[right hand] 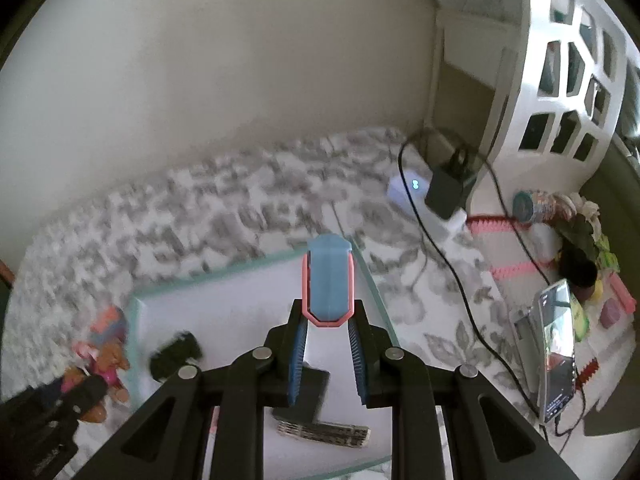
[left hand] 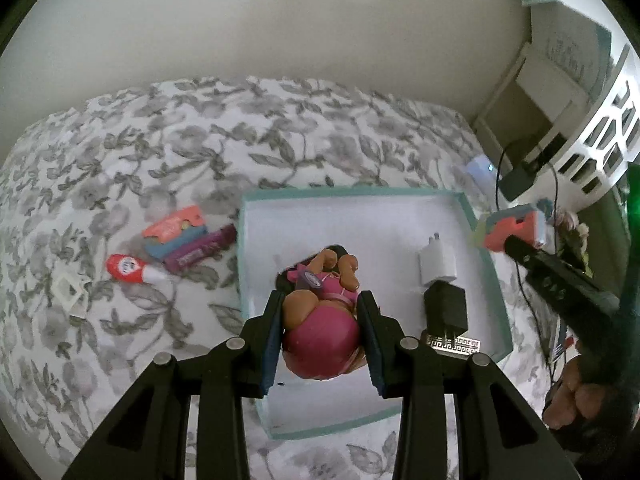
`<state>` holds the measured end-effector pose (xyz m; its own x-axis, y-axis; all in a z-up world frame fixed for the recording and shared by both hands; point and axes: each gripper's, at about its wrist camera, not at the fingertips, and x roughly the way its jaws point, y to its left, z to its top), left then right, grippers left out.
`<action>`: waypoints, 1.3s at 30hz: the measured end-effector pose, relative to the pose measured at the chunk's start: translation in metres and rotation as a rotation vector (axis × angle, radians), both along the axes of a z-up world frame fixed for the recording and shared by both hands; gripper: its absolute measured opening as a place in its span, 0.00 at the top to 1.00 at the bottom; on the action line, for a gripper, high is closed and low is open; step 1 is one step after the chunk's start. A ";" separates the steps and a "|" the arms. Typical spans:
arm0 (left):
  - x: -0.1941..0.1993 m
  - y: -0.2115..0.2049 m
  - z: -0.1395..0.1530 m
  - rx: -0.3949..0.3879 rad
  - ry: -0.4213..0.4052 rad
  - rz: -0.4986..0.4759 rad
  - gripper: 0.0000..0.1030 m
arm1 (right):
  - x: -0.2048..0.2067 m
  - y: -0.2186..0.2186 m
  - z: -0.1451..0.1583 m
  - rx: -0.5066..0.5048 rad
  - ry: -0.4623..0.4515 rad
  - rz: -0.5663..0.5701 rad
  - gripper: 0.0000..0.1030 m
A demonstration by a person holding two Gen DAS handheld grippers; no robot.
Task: Organize rigid objects
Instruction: 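Lower both held toys into the tray and open both grippers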
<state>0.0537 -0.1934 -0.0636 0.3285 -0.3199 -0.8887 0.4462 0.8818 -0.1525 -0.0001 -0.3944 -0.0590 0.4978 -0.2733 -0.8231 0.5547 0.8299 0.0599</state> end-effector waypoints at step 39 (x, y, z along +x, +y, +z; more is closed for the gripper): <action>-0.004 -0.037 -0.052 0.167 0.045 -0.100 0.60 | 0.012 0.007 -0.071 0.042 0.337 0.106 0.78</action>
